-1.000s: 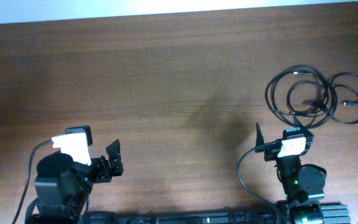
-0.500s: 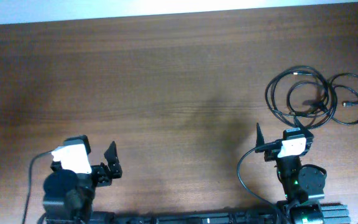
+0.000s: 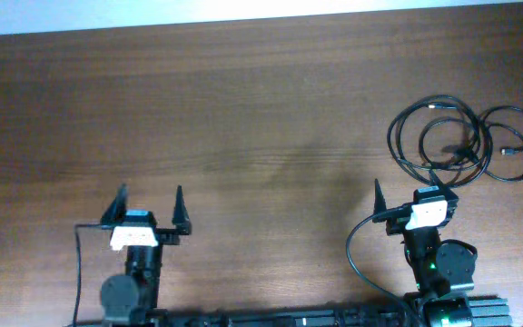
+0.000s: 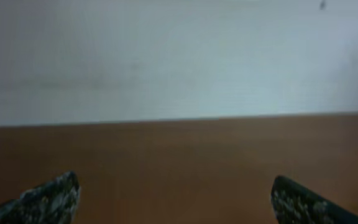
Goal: Untangle cables
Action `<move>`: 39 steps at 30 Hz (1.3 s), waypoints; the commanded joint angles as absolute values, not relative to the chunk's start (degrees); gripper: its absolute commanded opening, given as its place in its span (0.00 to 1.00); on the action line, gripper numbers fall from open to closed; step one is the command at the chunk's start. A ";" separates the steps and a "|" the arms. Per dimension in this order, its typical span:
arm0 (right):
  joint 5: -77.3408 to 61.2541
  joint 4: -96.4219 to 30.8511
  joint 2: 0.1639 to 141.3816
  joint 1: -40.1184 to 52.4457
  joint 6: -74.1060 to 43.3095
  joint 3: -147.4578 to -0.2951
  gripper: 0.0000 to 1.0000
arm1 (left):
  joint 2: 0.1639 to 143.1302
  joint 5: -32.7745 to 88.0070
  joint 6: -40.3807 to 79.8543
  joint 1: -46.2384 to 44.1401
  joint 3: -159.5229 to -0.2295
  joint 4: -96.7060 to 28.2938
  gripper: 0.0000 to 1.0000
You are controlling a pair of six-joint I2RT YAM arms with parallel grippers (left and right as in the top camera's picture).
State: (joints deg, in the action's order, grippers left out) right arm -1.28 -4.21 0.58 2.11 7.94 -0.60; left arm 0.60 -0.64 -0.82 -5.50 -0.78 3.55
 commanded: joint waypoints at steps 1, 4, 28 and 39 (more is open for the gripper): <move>-0.80 -4.54 0.19 1.85 8.14 -0.32 0.99 | 0.23 0.91 -3.51 -5.50 -0.51 -4.78 0.99; -0.80 -4.54 0.19 1.85 8.16 -0.32 0.98 | 0.23 0.64 -2.24 -5.48 -0.51 -4.71 0.99; -0.80 -4.54 0.19 1.85 8.14 -0.32 0.98 | 0.30 0.67 -2.24 -5.48 -0.51 -4.78 0.99; -0.80 -4.54 0.19 1.85 8.14 -0.32 0.98 | 0.30 0.64 -2.24 -5.48 -0.51 -4.78 0.99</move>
State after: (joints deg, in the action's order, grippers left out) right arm -1.28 -4.23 0.58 2.11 7.90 -0.60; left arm 0.62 0.01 -2.37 -5.50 -0.62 -4.34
